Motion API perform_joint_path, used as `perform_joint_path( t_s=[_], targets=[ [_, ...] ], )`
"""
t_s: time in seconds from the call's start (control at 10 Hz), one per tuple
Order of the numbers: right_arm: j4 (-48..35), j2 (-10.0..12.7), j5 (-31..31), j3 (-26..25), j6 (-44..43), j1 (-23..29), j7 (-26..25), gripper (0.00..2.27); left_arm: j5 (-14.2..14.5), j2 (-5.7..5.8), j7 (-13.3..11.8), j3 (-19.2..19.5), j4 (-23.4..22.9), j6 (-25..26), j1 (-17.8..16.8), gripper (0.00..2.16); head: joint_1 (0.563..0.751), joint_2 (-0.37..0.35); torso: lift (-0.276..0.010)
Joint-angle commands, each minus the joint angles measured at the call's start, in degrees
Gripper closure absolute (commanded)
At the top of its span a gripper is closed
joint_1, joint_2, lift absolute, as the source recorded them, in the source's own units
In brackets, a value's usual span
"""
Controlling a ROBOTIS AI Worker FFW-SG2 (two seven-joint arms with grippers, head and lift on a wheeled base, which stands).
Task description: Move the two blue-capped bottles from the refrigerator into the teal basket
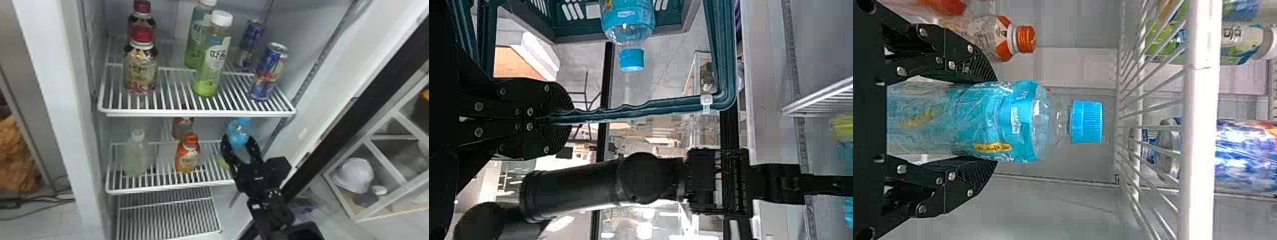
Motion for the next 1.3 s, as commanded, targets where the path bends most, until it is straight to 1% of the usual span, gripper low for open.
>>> perform_joint_path(
  t_s=[0.0, 0.2, 0.4, 0.5, 0.8, 1.0, 1.2],
  targets=[
    [-5.11, 0.32, -0.06, -1.77, 1.72, 4.76, 0.5, 0.63, 0.0, 0.0, 0.0, 0.0, 0.0, 0.0, 0.08, 1.18, 0.695, -0.35, -0.136],
    [-12.98, 1.03, -1.29, -3.53, 3.55, 11.23, 1.64, 0.63, 0.0, 0.0, 0.0, 0.0, 0.0, 0.0, 0.22, 1.18, 0.695, -0.35, -0.136],
    [-21.84, 1.11, -2.7, -4.94, 6.78, 18.96, 3.4, 0.63, -0.09, 0.0, 0.0, 0.0, 0.0, 0.0, 0.22, 1.18, 0.695, -0.35, -0.136],
    [-24.94, 1.11, -3.14, -5.64, 8.05, 21.91, 3.67, 0.63, -0.09, 0.0, -0.09, 0.0, 0.0, 0.0, 0.36, 1.18, 0.695, -0.35, -0.136],
    [-32.95, 1.55, -4.81, -7.75, 11.98, 28.38, 5.34, 0.63, -0.09, 0.0, -0.09, 0.0, 0.0, 0.14, 0.36, 1.18, 0.695, -0.35, -0.136],
    [-38.16, 1.55, -6.57, -8.54, 17.33, 32.32, 7.62, 0.63, -0.09, 0.0, -0.17, 0.09, 0.0, 0.14, 0.36, 1.18, 0.695, -0.35, -0.136],
    [-43.36, 0.5, -8.5, -8.72, 22.95, 36.12, 9.64, 0.63, -0.09, 0.0, -0.17, 0.35, 0.0, 0.14, 0.5, 1.18, 0.695, -0.35, -0.136]
  ],
)
